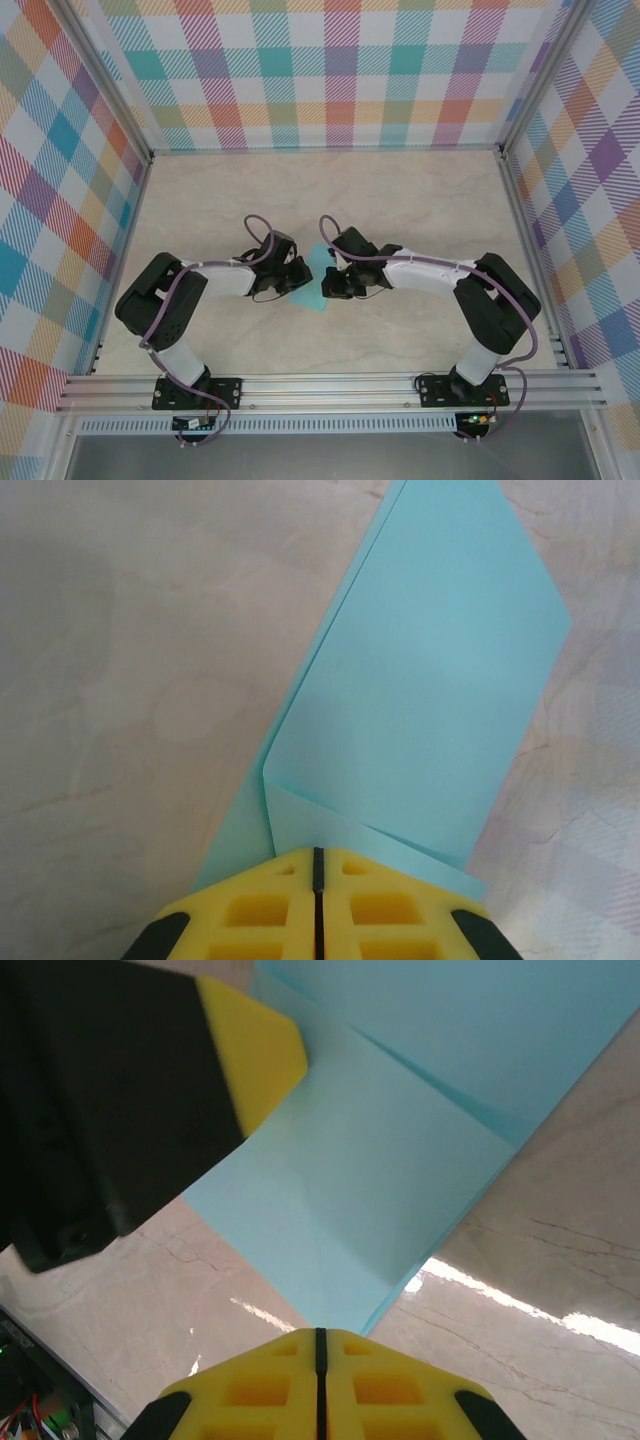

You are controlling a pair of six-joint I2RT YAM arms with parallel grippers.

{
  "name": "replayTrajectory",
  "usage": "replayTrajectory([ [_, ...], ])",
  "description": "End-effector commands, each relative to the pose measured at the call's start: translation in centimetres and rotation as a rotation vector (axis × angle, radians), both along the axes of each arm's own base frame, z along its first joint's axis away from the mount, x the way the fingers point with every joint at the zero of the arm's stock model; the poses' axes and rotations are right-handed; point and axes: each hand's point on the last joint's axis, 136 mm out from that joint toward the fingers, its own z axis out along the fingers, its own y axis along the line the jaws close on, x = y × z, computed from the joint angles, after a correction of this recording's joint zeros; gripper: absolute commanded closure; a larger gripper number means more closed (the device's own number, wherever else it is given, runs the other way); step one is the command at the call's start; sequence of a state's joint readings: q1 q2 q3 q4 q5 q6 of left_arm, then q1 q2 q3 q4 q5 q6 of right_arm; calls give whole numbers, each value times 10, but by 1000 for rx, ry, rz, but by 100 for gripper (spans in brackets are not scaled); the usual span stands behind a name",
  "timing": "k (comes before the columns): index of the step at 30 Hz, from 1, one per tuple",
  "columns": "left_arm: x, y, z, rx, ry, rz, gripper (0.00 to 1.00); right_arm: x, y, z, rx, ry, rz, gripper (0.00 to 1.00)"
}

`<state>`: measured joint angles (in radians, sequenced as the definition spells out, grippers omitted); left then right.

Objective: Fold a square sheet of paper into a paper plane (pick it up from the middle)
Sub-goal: Fold the triangle a second time at the center of the table.

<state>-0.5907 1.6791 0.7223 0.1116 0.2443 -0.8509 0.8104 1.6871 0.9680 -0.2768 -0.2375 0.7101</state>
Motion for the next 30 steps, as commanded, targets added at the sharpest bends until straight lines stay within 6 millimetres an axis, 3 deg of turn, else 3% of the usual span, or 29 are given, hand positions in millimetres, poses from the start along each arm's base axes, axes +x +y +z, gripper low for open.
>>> replayTrajectory([
  [1, -43, 33, -38, 146, 162, 49, 92, 3, 18, -4, 26, 38, -29, 92],
  [10, -43, 29, -38, 130, 166, 45, 92, -2, 36, -14, 20, 76, -15, 93],
  [17, -38, 24, -29, 116, 147, 30, 92, -9, 27, -33, -48, 121, -22, 93],
  [26, -26, -3, 24, -39, -22, -82, 86, -17, 10, -51, -119, 139, -17, 94],
  [30, -28, -5, 34, -67, -66, -116, 85, -19, 7, -54, -117, 134, 2, 93],
])
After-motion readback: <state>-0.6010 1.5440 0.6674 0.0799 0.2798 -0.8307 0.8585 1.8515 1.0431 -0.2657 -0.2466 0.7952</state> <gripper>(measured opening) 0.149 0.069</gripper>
